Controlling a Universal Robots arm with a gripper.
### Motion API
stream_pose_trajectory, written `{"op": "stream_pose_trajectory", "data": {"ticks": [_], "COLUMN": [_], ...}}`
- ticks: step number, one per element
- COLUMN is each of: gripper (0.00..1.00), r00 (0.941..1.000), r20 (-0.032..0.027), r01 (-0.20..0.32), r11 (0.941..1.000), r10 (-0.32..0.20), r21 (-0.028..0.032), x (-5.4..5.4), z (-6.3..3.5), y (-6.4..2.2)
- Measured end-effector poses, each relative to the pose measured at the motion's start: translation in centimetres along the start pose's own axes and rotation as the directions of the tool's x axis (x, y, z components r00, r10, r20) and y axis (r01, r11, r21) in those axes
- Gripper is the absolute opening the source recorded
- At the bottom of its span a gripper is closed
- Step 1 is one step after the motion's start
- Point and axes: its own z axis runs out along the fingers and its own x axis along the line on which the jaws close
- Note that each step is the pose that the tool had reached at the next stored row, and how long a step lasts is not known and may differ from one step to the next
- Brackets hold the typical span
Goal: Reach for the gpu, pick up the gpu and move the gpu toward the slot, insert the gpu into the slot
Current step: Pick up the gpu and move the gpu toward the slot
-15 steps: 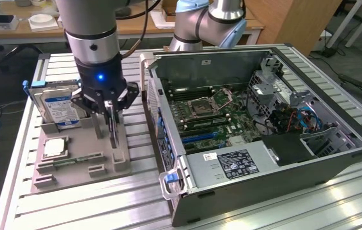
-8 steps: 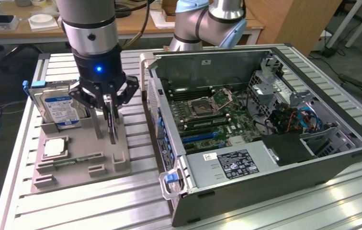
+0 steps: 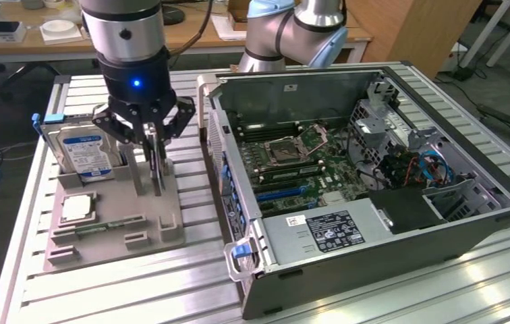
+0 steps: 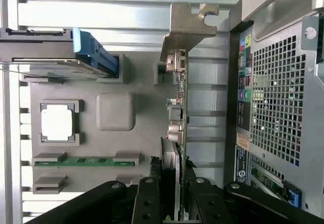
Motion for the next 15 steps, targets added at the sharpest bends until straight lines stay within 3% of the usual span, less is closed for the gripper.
{"op": "stream_pose_trajectory", "data": {"ticks": [15], "gripper": [0.27], "r00": [1.0000], "r20": [0.0000], "r01": [0.000], "r11": [1.0000], "r10": [0.000], "r21": [0.0000], "x": [-0.1], "z": [-3.24], "y": [0.07]}}
